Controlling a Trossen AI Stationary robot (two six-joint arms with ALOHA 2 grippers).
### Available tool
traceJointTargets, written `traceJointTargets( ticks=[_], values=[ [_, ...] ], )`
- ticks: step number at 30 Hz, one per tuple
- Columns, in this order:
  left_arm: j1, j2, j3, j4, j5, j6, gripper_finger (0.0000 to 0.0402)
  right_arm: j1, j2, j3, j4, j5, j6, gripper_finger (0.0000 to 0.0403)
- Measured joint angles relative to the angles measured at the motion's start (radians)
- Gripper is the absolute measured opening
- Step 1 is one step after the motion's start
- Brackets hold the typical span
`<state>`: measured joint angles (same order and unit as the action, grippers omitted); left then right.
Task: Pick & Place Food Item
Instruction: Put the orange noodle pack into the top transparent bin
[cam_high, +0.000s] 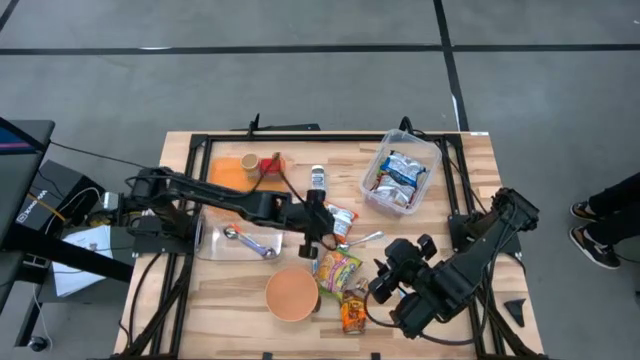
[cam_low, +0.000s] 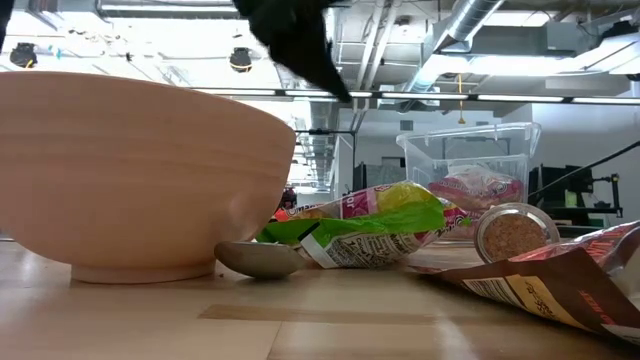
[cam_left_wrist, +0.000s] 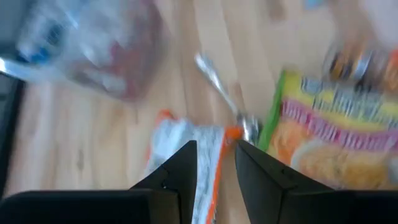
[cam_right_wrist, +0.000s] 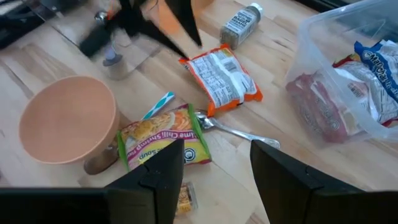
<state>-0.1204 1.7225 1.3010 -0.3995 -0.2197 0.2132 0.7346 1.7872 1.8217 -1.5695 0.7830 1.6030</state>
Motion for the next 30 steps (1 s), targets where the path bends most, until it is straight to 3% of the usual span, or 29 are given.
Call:
traceJointTargets(
  ticks=[5,15,18,30],
  values=[
    [-0.010,0.079,0.000,-0.009,0.001,0.094,0.0102,0.010,-0.034,-0.002,-0.001,0.004,0.011,0.0180],
    [0.006,0.187,-0.001,0.011,-0.037,0.096,0.0102,0.025,-0.126,0.000,-0.002,0.090,0.013,0.0180],
    [0.013,0.199,-0.001,0.016,-0.078,0.089,0.0102,0.024,-0.131,0.000,-0.001,0.091,-0.002,0.0180],
    [0.023,0.225,-0.001,0.014,-0.045,0.089,0.0102,0.024,-0.132,0.000,-0.001,0.093,-0.005,0.0180]
  ],
)
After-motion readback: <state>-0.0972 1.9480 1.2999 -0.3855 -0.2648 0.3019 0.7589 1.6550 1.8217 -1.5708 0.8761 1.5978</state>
